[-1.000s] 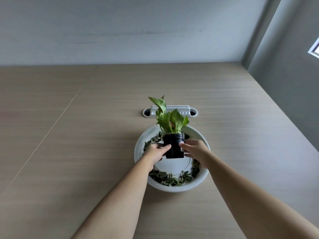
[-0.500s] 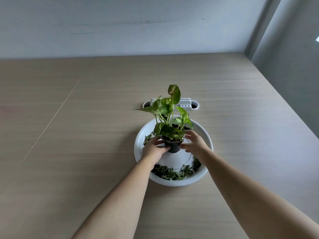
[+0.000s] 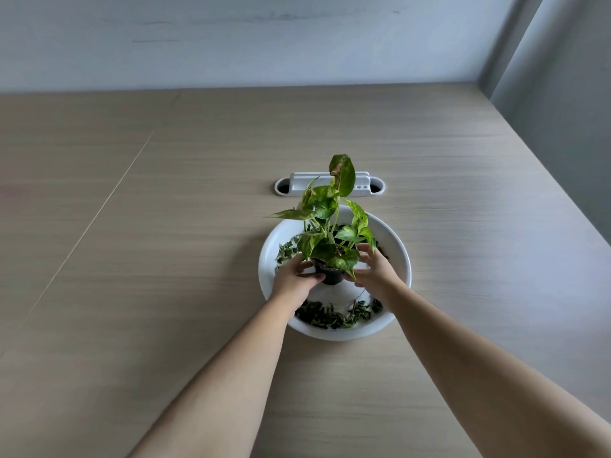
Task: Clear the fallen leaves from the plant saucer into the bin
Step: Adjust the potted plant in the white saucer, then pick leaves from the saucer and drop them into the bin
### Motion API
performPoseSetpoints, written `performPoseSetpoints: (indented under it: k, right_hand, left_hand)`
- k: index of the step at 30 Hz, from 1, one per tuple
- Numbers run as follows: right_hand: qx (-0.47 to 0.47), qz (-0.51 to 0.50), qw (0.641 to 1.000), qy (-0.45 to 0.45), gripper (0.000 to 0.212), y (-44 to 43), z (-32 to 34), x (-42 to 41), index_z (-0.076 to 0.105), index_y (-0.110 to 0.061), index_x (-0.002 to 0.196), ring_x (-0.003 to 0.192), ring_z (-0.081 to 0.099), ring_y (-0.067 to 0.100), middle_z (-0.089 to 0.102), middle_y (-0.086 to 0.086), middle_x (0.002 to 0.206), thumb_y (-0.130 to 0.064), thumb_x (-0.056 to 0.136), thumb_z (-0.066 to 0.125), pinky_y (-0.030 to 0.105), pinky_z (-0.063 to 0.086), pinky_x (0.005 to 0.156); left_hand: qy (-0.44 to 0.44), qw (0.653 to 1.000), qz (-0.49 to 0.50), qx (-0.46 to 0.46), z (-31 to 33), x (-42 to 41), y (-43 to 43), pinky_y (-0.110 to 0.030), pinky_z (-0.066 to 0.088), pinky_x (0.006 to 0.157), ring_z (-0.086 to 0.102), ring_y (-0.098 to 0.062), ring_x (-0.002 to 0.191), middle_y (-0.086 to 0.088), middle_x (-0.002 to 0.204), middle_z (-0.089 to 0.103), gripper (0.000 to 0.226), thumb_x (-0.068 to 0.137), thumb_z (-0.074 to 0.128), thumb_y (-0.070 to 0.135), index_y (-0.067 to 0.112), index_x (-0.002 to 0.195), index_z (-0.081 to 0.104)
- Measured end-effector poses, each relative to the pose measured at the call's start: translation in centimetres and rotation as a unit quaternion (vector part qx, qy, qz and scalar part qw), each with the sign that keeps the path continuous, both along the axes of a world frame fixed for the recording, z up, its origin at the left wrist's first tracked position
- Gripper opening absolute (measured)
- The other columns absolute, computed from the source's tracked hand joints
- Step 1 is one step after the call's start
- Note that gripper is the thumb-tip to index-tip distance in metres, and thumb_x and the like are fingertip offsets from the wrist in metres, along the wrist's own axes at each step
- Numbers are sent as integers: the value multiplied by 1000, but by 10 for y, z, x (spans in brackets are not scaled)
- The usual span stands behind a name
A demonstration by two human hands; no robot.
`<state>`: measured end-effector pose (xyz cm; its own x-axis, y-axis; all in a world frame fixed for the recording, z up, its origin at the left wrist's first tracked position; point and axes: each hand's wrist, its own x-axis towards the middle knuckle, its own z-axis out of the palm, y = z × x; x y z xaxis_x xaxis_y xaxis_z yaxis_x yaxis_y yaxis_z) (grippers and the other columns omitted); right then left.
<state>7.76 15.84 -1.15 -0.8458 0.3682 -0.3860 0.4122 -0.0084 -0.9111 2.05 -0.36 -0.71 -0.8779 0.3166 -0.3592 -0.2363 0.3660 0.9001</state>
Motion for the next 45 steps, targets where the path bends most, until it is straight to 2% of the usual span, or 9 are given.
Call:
performPoseSetpoints:
  k: [5, 9, 12, 17, 23, 27, 35, 42, 45]
  right_hand:
    - [57, -10, 998, -23, 36, 3, 2, 5, 50, -20, 101, 88, 60, 23, 58, 1, 109, 0, 78, 67, 35, 49, 72]
    - [169, 0, 983, -66, 19, 7, 8, 12, 59, -16, 91, 81, 59, 19, 64, 1, 93, -1, 80, 63, 26, 51, 61]
    - [251, 99, 956, -112, 15, 4, 16, 18, 64, -14, 93, 81, 62, 18, 64, -1, 85, -4, 81, 62, 21, 50, 57]
    - [371, 245, 878, -178, 28, -5, 19, 24, 62, -16, 105, 96, 63, 23, 67, 7, 108, -24, 80, 68, 34, 55, 83]
    - [443, 280, 833, -178, 44, -29, 11, 30, 55, -14, 111, 97, 60, 26, 61, 6, 107, -41, 78, 66, 31, 45, 68]
    - [488, 267, 813, -169, 30, -38, 6, 31, 54, -12, 102, 85, 57, 26, 60, 9, 104, -25, 77, 62, 34, 46, 65]
    - [431, 259, 849, -163, 25, -36, 0, 31, 70, -12, 82, 87, 64, 29, 69, 11, 95, 2, 74, 51, 29, 51, 67]
    - [284, 82, 942, -159, 16, -30, 15, 33, 75, -8, 84, 58, 55, 8, 69, 0, 74, -1, 75, 65, 4, 38, 40]
    - [211, -4, 966, -152, 13, -25, 21, 34, 75, -6, 82, 51, 57, 6, 63, -3, 60, 0, 73, 69, 10, 45, 39]
  left_hand:
    - [-21, 1000, -6, -12, 1, 0, -3, -26, 51, 72, 59, -16, 100, -3, 120, 66, 51, 81, 72, 10, 17, 128, 55]
    - [38, 991, -16, -130, 4, 3, -10, -27, 51, 80, 63, -23, 102, -7, 110, 69, 27, 79, 71, 16, 12, 105, 66]
    - [124, 948, -130, -262, 7, 9, -15, -26, 48, 85, 62, -22, 105, -5, 110, 69, 16, 81, 66, 19, 13, 96, 68]
    - [192, 848, -302, -391, 13, 24, -13, -31, 45, 78, 58, -22, 105, 2, 118, 57, 34, 79, 67, 36, 24, 110, 58]
    - [223, 820, -331, -410, 7, 29, -7, -33, 44, 72, 58, -28, 102, -5, 113, 55, 26, 83, 65, 22, 22, 107, 55]
    - [247, 836, -310, -380, 3, 31, -6, -33, 42, 67, 59, -32, 94, -10, 109, 56, 35, 80, 45, -10, 15, 101, 58]
    - [196, 887, -290, -302, -7, 22, -13, -27, 49, 73, 65, -27, 93, -7, 104, 67, 24, 81, 56, -4, 14, 91, 69]
    - [95, 963, -193, -161, 0, 7, -18, -19, 46, 72, 59, -12, 81, 3, 82, 68, 9, 77, 70, 6, 14, 80, 71]
    - [25, 985, -149, -88, 7, 5, -22, -16, 48, 67, 59, -10, 73, 7, 73, 63, 16, 77, 72, 6, 19, 74, 66]
